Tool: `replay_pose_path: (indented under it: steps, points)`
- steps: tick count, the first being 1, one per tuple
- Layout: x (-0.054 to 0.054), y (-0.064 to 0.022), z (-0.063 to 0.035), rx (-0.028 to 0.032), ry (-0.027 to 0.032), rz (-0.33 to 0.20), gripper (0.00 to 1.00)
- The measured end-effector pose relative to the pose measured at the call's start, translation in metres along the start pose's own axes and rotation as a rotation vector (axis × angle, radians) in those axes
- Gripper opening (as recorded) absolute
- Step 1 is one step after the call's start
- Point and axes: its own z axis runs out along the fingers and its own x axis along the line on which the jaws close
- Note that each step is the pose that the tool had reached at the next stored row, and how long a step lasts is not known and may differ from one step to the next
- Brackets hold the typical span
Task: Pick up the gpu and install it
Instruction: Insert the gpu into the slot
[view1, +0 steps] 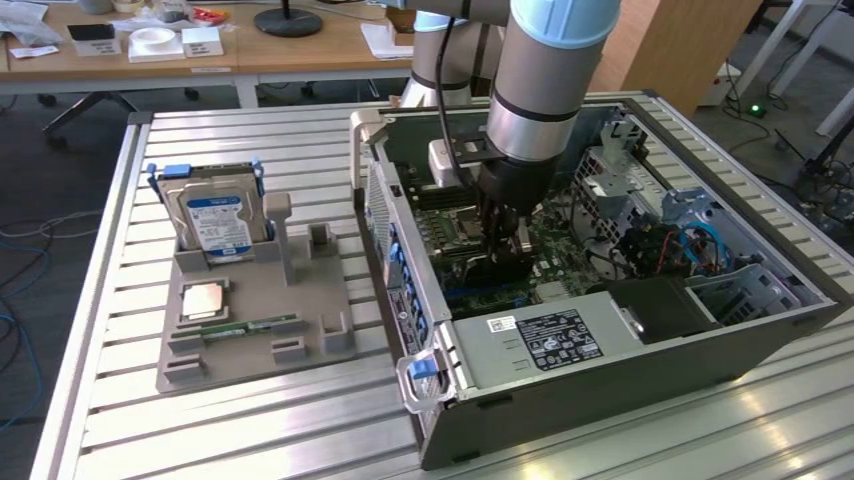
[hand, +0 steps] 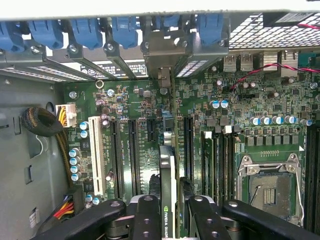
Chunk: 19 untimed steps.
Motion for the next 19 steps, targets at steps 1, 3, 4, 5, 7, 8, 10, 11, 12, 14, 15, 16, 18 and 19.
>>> replay_pose_path:
  steps: [1,3,4,5,7,8,10,11,12,14,15,16,18,19]
  points:
    - [0.0,0.0,0.0,-0.0001,0.0,0.0,0.26]
    - [0.0,0.0,0.0005,0.0001,-0.0002,0.0,0.26]
    - [0.0,0.0,0.001,0.0001,0.0003,0.0,0.26]
    - [0.0001,0.0,0.0014,0.0,0.0006,0.0,0.26]
    - [0.0001,0.0001,0.0015,-0.0002,0.0003,0.0,0.26]
    - [0.0001,0.0001,0.0016,-0.0001,0.0002,0.0,0.26]
    - [0.0,0.0001,0.0017,0.0,0.0001,0.0,0.26]
    - [0.0,0.0002,0.0017,0.0001,0.0,0.0,0.26]
    - [0.0,0.0006,0.0017,0.0003,-0.0002,0.0,0.26]
    - [0.0003,0.0013,0.0017,0.001,-0.0004,-0.002,0.26]
    - [0.0005,0.0015,0.0017,0.0012,-0.0004,-0.004,0.26]
    - [0.0006,0.0017,0.0017,0.0013,-0.0005,-0.006,0.26]
    - [0.0006,0.0018,0.0016,0.0012,-0.0005,-0.01,0.26]
    - [0.0006,0.002,0.0016,0.0012,-0.0004,-0.01,0.26]
